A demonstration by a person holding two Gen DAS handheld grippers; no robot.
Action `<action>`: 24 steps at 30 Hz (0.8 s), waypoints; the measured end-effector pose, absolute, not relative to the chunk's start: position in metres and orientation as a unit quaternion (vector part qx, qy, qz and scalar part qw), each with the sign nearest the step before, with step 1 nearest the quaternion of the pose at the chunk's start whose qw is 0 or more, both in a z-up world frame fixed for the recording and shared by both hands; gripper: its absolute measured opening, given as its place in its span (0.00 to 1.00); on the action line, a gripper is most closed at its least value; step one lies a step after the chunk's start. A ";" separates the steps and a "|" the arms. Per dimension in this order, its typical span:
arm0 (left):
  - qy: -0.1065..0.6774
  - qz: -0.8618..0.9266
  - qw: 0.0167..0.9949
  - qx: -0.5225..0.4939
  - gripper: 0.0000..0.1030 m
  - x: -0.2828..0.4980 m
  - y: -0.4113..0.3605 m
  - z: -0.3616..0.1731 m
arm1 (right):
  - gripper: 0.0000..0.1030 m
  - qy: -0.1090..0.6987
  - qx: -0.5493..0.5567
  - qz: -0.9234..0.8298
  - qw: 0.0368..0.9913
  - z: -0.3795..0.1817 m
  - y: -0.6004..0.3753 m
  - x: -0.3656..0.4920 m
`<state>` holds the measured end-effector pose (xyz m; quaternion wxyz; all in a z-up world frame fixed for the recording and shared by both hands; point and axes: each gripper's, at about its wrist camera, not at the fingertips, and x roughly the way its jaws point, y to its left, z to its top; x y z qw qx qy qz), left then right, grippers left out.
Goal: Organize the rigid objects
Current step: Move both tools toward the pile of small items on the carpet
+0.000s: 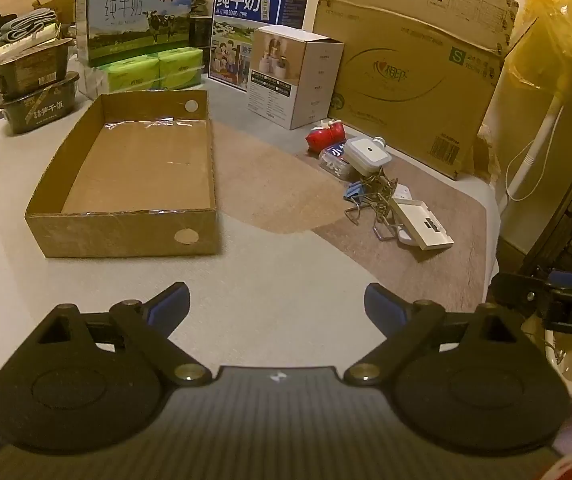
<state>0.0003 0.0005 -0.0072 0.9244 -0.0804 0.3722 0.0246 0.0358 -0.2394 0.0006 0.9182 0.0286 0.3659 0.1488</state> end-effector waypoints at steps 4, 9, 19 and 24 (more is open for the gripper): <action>0.372 0.024 0.924 -0.080 0.90 0.000 0.001 -0.007 | 1.00 0.366 0.029 0.149 0.918 0.001 -0.239 0.036; 0.372 0.024 0.924 -0.081 0.90 0.000 0.002 -0.007 | 1.00 0.366 0.029 0.148 0.918 -0.002 -0.237 0.037; 0.372 0.023 0.924 -0.083 0.90 0.000 0.002 -0.007 | 1.00 0.370 0.029 0.148 0.917 -0.003 -0.236 0.038; 0.371 0.022 0.924 -0.083 0.90 0.000 0.003 -0.007 | 1.00 0.371 0.030 0.148 0.916 -0.003 -0.236 0.039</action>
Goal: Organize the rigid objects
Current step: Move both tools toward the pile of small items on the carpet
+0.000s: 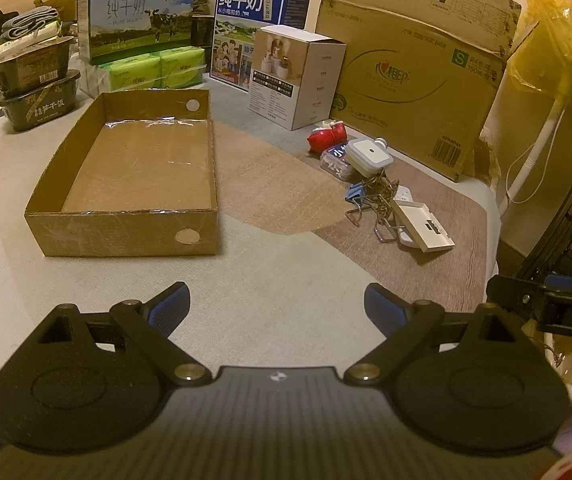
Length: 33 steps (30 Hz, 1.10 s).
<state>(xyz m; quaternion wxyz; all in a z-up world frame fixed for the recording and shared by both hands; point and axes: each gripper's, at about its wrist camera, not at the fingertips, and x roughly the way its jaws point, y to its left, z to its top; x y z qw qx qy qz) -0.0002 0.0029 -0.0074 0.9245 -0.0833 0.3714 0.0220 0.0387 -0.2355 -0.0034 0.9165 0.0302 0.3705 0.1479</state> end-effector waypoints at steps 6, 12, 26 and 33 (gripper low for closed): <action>0.373 0.021 0.923 -0.087 0.90 0.002 0.004 -0.008 | 1.00 0.372 0.031 0.146 0.916 -0.004 -0.236 0.040; 0.374 0.022 0.923 -0.089 0.90 0.004 0.003 -0.009 | 1.00 0.374 0.031 0.143 0.916 -0.006 -0.239 0.044; 0.380 0.017 0.920 -0.093 0.90 0.016 0.002 -0.016 | 1.00 0.372 0.020 0.129 0.919 -0.010 -0.242 0.053; 0.380 0.012 0.920 -0.093 0.90 0.026 0.000 -0.020 | 1.00 0.376 0.019 0.125 0.918 -0.016 -0.245 0.062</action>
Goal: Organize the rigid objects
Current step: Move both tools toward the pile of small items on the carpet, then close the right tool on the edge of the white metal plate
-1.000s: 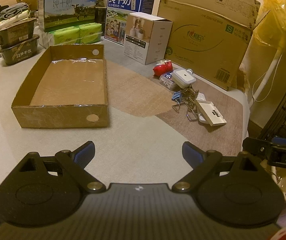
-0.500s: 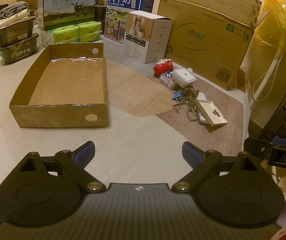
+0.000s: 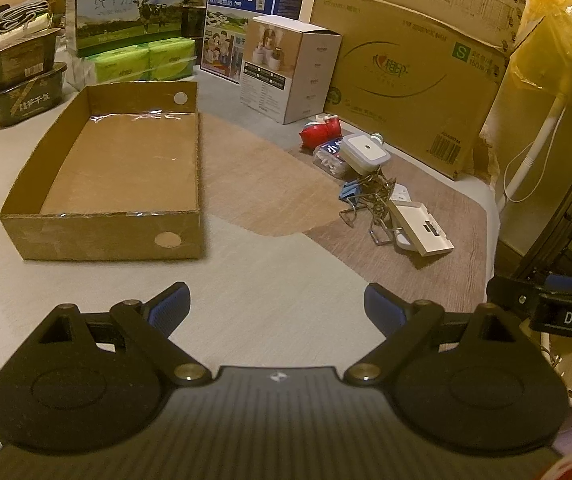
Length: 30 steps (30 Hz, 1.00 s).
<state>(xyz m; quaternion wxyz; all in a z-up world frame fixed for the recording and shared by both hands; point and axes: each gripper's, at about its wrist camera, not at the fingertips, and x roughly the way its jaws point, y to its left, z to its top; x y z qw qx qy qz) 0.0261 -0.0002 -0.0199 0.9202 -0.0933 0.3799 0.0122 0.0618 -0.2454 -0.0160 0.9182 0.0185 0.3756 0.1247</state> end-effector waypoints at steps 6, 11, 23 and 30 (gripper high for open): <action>0.383 0.006 0.919 -0.094 0.90 0.037 -0.003 -0.023 | 1.00 0.378 0.016 0.123 0.918 -0.021 -0.248 0.071; 0.385 0.002 0.918 -0.096 0.90 0.045 -0.005 -0.025 | 1.00 0.381 0.014 0.121 0.917 -0.026 -0.250 0.078; 0.385 -0.010 0.919 -0.083 0.90 0.064 -0.018 -0.028 | 1.00 0.382 0.017 0.123 0.916 -0.034 -0.257 0.092; 0.383 -0.014 0.920 -0.078 0.90 0.074 -0.026 -0.031 | 1.00 0.380 0.021 0.131 0.915 -0.040 -0.264 0.102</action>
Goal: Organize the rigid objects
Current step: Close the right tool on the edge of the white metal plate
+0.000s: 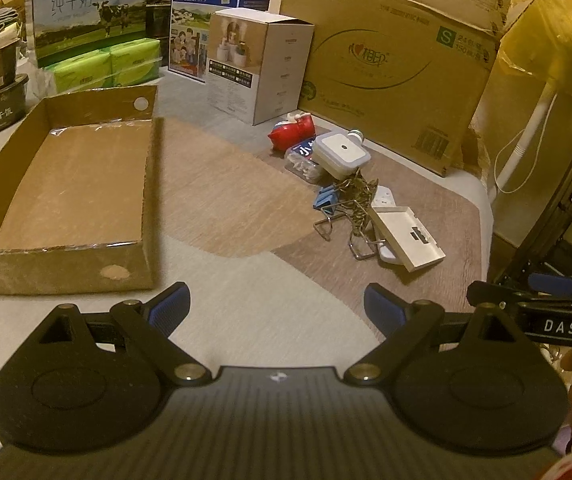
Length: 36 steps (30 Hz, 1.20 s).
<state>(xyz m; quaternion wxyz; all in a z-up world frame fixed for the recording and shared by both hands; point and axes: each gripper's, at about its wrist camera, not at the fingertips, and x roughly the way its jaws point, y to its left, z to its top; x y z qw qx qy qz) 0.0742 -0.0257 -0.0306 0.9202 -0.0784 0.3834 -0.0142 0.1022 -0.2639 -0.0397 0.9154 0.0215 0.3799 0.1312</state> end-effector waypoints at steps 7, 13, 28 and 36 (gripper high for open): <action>0.382 -0.018 0.920 -0.085 0.90 0.086 -0.031 -0.035 | 1.00 0.372 0.027 0.147 0.916 -0.046 -0.272 0.113; 0.384 -0.022 0.919 -0.088 0.90 0.099 -0.034 -0.041 | 1.00 0.368 0.023 0.165 0.915 -0.055 -0.273 0.129; 0.387 -0.031 0.918 -0.080 0.90 0.135 -0.042 -0.069 | 1.00 0.369 0.027 0.227 0.901 -0.084 -0.276 0.192; 0.391 -0.038 0.916 -0.083 0.90 0.146 -0.046 -0.079 | 0.99 0.385 0.024 0.242 0.890 -0.104 -0.275 0.217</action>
